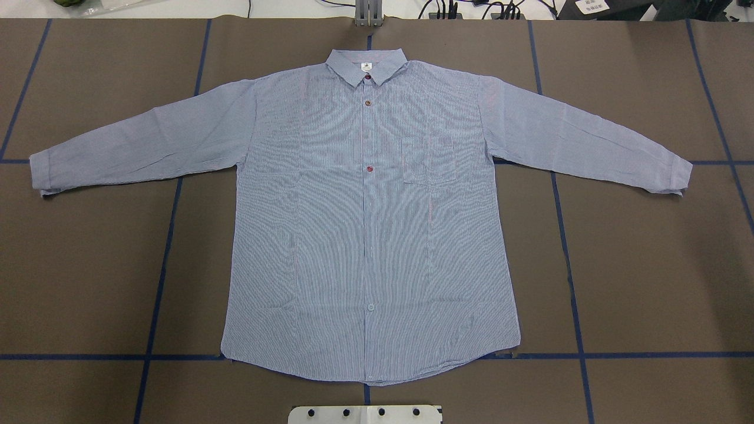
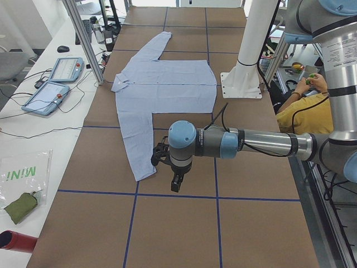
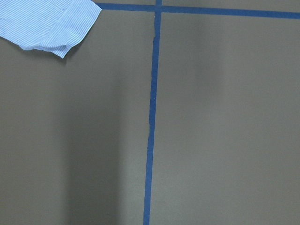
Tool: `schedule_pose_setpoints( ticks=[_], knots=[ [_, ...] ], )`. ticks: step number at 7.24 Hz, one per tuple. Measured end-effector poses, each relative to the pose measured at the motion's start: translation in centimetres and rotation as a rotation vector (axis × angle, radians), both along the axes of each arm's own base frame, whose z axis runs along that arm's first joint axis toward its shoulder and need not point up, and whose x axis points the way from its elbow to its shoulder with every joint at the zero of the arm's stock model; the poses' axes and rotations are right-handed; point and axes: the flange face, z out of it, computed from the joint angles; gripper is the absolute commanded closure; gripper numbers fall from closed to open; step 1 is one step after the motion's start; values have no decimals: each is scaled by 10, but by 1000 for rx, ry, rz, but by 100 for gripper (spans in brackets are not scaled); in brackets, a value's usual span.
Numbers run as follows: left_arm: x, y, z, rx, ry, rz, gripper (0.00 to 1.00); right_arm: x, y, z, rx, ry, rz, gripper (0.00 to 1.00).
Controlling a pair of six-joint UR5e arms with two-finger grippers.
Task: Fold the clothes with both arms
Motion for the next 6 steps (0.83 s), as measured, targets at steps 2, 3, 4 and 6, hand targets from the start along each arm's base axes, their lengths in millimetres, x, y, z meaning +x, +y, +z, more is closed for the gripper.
schedule_pose_setpoints(
  ticks=[2, 3, 4, 6],
  knots=[
    [0, -2, -4, 29, 0, 0, 0, 0, -1, -7, 14, 0, 1, 0],
    [0, -3, -9, 53, 1, 1, 0, 0, -1, -9, 18, -2, 1, 0],
    [0, -4, -14, 86, 2, 1, 0, 0, -2, -10, 20, -6, 1, 0],
    [0, -10, -29, 201, 6, -1, 0, 0, -13, -27, 58, -9, 3, 0]
  ],
)
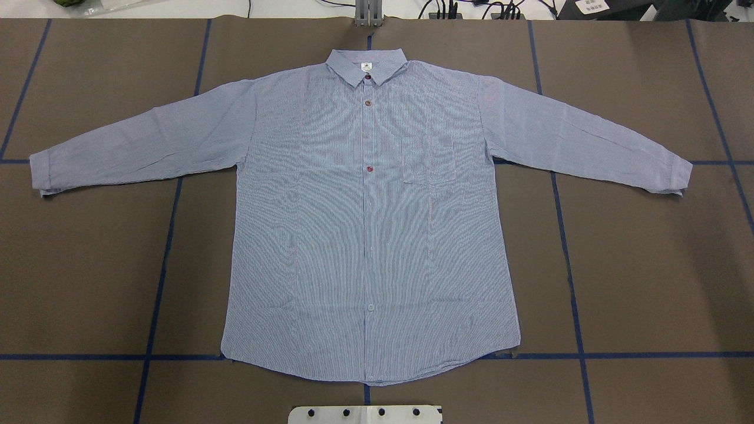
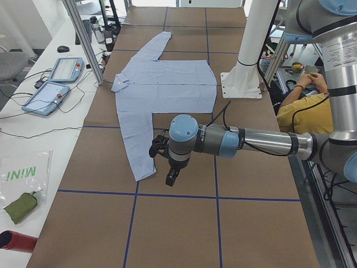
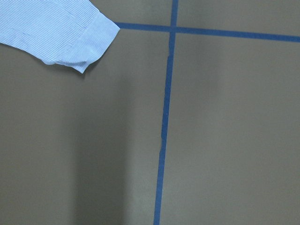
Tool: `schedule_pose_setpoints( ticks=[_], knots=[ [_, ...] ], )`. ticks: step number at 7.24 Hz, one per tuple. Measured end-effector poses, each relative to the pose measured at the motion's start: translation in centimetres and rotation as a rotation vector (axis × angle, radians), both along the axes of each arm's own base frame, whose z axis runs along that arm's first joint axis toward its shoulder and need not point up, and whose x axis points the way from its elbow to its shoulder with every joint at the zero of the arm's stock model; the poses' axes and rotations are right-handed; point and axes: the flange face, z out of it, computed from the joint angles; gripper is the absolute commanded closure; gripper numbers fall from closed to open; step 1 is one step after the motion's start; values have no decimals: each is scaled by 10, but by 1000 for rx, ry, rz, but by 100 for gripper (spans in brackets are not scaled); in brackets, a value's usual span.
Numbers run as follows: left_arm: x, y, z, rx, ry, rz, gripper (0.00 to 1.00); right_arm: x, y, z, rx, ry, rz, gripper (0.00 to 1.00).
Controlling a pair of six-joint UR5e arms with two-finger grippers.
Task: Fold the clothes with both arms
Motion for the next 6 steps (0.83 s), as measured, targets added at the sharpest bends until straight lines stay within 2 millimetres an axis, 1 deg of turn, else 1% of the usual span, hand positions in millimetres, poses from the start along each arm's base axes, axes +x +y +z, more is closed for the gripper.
schedule_pose_setpoints(
  ticks=[1, 2, 3, 4, 5, 6],
  knots=[
    [0, -8, -15, 107, 2, -4, 0, 3, -14, -23, 60, 2, 8, 0],
    [0, -21, -38, 254, 2, -9, 0, 10, -31, -46, 124, 7, 30, 0],
    [0, -35, -60, 376, 4, -12, 0, 17, -44, -62, 155, 8, 60, 0],
    [0, -48, -71, 438, 10, -19, 0, 22, -51, -71, 165, 5, 88, 0],
    [0, -55, -72, 454, 15, -25, 0, 26, -56, -75, 171, 2, 109, 0],
    [0, -58, -70, 457, 18, -27, 0, 27, -62, -74, 185, -1, 130, 0]
  ],
)
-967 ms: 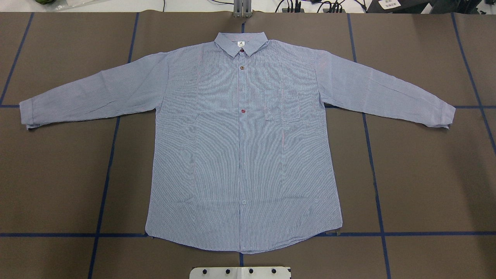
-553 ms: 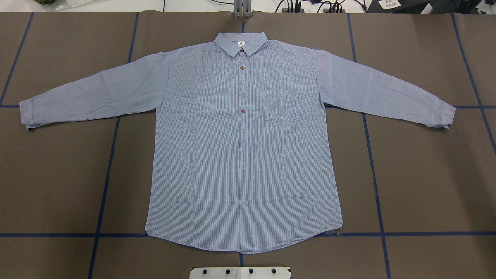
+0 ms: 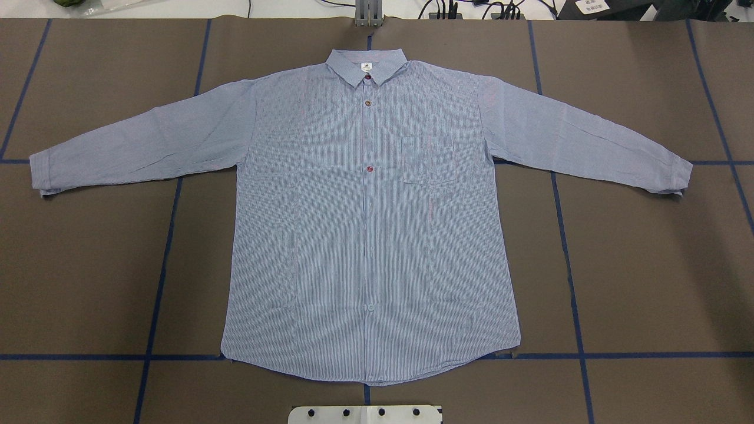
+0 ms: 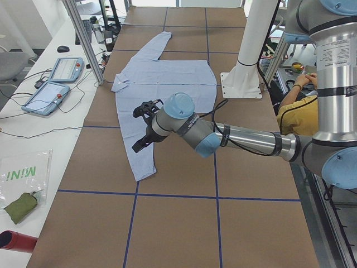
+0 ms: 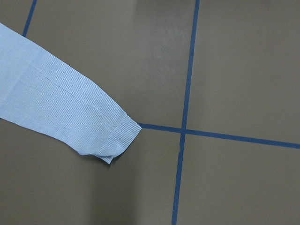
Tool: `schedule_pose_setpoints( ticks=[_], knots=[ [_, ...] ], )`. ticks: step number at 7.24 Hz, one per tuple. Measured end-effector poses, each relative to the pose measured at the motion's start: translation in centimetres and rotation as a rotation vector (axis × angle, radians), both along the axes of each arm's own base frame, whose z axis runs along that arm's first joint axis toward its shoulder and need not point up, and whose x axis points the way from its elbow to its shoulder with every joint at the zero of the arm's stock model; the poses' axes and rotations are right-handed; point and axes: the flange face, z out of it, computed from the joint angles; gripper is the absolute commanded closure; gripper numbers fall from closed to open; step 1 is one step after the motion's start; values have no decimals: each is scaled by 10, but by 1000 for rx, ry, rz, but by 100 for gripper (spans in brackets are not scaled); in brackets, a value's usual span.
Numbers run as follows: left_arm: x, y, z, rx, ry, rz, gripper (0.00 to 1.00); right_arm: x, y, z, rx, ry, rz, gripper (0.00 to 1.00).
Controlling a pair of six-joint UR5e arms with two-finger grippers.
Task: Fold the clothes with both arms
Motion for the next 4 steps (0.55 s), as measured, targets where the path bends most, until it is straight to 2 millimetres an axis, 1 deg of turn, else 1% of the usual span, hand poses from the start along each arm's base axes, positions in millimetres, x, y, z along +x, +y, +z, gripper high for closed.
schedule_pose_setpoints(
  ticks=[1, 2, 3, 4],
  knots=[
    [0, -1, 1, 0, 2, 0, 0, -5, -8, 6, 15, -9, 25, 0],
    [0, -1, 2, -1, 2, 0, 0, -17, -17, 21, 21, -27, 58, 0],
    [0, -1, 3, -3, 3, 0, 0, -31, -25, 41, 26, -53, 99, 0],
    [0, -1, 3, -3, 3, 0, 0, -53, -31, 61, 25, -82, 149, 0]
  ],
)
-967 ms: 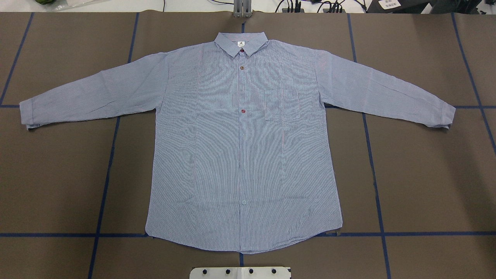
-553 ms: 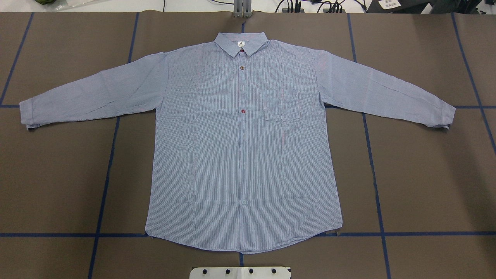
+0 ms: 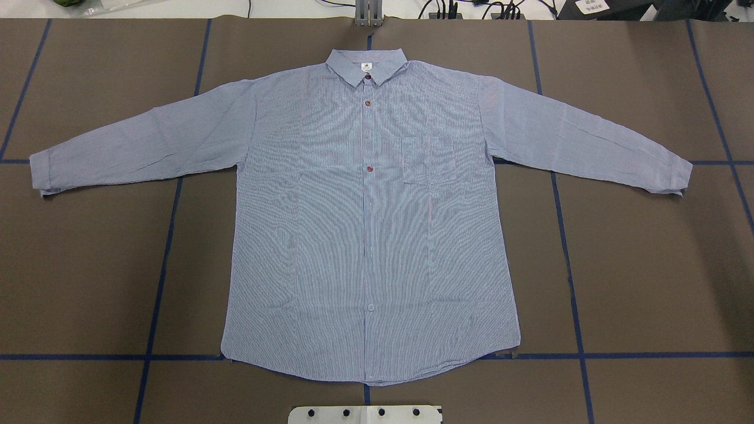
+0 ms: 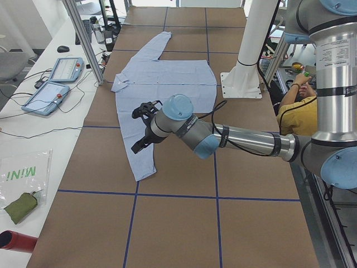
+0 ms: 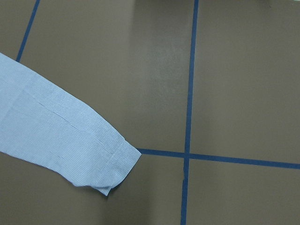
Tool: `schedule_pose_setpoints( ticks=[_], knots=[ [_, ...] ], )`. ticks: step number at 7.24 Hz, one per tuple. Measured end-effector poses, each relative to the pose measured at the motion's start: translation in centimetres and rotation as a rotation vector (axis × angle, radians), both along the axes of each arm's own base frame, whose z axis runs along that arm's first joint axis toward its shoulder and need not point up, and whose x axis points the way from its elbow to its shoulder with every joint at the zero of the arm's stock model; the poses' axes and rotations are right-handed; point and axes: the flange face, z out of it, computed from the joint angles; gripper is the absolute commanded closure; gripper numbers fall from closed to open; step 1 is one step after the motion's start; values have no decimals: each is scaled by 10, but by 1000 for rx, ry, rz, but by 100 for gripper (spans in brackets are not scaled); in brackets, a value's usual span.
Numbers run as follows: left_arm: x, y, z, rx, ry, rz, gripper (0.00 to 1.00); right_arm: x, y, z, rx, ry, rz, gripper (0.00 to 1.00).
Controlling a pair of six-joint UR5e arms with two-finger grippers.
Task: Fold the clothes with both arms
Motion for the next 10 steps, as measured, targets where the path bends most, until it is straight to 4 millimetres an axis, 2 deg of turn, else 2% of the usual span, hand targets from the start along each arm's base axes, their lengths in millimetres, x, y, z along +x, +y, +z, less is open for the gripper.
schedule_pose_setpoints(
  ticks=[2, 4, 5, 6, 8, 10],
  knots=[
    [0, 0, 1, -1, 0, 0, 0, -65, -5, 14, -21, -38, 119, 2],
    [0, 0, 1, -2, 0, 0, 0, -128, 0, 25, -33, -71, 207, 6],
    [0, 0, 1, -3, 0, 0, 0, -156, 4, 30, -36, -68, 243, 15],
    [0, 0, 2, -3, 0, 0, 0, -178, 8, 36, -39, -57, 272, 19],
    [0, 0, 1, -2, 0, 0, 0, -205, 15, 46, -53, -37, 297, 22],
    [1, -1, 1, -2, 0, 1, 0, -218, 20, 58, -57, -9, 303, 23]
  ],
)
